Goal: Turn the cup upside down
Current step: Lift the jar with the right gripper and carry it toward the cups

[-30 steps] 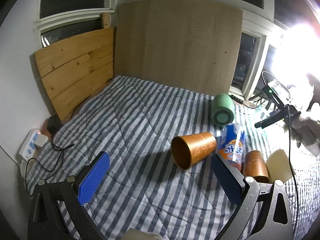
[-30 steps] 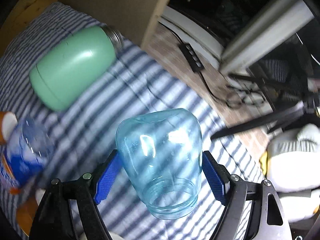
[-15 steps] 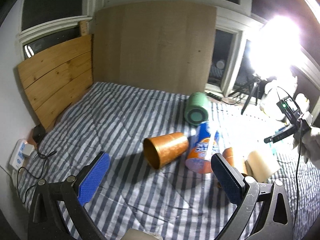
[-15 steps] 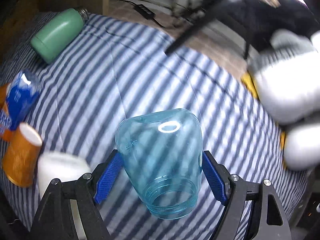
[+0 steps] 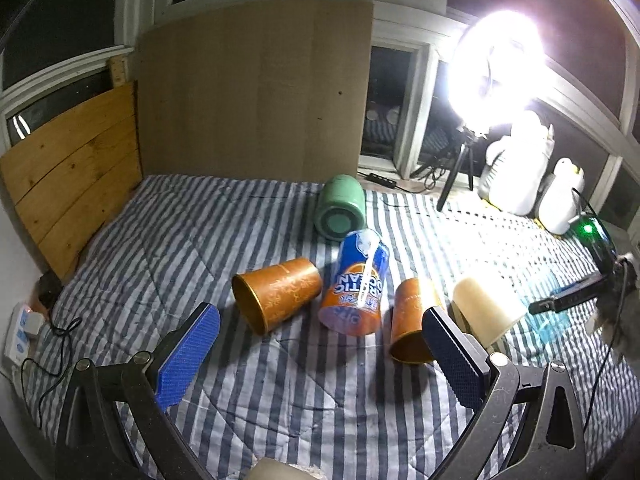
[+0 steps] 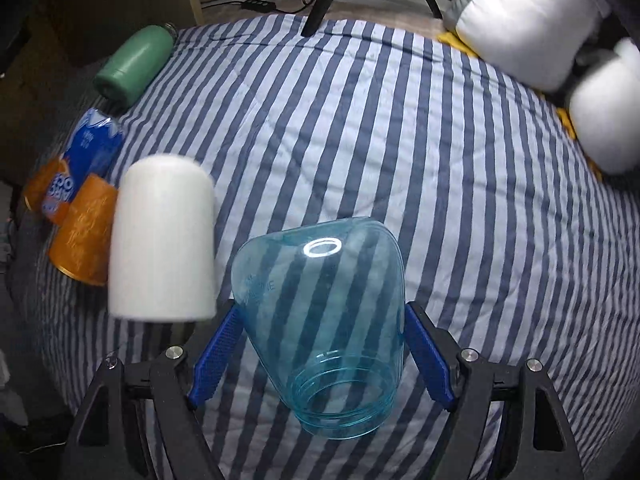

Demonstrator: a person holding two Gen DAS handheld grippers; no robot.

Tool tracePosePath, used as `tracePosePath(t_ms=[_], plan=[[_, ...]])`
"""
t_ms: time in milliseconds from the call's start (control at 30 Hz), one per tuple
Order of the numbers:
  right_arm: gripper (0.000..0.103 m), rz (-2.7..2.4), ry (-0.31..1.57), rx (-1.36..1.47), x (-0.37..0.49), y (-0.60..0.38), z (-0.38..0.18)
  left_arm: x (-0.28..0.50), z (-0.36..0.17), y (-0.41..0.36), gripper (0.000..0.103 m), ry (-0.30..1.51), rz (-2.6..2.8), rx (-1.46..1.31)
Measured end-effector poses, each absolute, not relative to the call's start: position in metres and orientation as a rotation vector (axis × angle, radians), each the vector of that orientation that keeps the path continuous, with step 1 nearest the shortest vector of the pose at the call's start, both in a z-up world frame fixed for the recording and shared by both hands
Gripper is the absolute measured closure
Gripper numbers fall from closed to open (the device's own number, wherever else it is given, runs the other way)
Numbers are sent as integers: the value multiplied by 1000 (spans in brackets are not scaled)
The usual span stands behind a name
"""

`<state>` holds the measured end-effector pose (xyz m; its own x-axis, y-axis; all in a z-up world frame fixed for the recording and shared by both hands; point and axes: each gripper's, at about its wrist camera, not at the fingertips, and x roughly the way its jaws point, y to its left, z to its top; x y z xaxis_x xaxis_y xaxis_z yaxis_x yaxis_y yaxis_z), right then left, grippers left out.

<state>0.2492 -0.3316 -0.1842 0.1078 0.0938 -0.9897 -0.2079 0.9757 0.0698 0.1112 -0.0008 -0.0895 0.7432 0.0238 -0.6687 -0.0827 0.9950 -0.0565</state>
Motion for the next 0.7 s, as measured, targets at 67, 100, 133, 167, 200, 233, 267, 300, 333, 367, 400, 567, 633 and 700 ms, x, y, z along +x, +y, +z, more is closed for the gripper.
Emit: tracePosePath(t_ms=[67, 100, 133, 167, 200, 233, 267, 300, 333, 367, 400, 567, 633, 700], plan=[[26, 225, 1445, -56, 233, -330, -182, 112, -90, -2, 1, 737, 48, -80], [26, 224, 1444, -42, 226, -329, -181, 112, -91, -2, 0, 741, 41, -76], [26, 223, 1441, -25, 212, -323, -176, 111, -92, -3, 0, 744, 36, -71], [26, 221, 1437, -9, 204, -320, -172, 112, -93, -3, 0, 748, 32, -67], [26, 224, 1431, 10, 195, -317, -169, 112, -95, -3, 0, 754, 26, -61], [26, 228, 1428, 23, 191, -314, -169, 112, -96, -3, 0, 760, 22, -58], [26, 232, 1424, 41, 184, -311, -167, 113, -98, -2, 0, 768, 16, -56], [26, 236, 1422, 51, 178, -306, -166, 113, -99, -2, 1, 773, 12, -55], [26, 240, 1418, 60, 172, -300, -165, 113, -101, -1, 1, 778, 8, -55], [26, 252, 1416, 72, 165, -293, -163, 113, -102, -1, 0, 787, 1, -55], [26, 263, 1418, 79, 162, -289, -164, 113, -104, 0, 0, 794, -6, -56], [26, 282, 1426, 143, 147, -265, -170, 112, -110, 3, 0, 815, -27, -57], [26, 296, 1434, 144, 145, -252, -173, 112, -115, 4, 0, 831, -37, -60], [26, 311, 1439, 136, 147, -240, -177, 112, -120, 6, 0, 853, -44, -67]])
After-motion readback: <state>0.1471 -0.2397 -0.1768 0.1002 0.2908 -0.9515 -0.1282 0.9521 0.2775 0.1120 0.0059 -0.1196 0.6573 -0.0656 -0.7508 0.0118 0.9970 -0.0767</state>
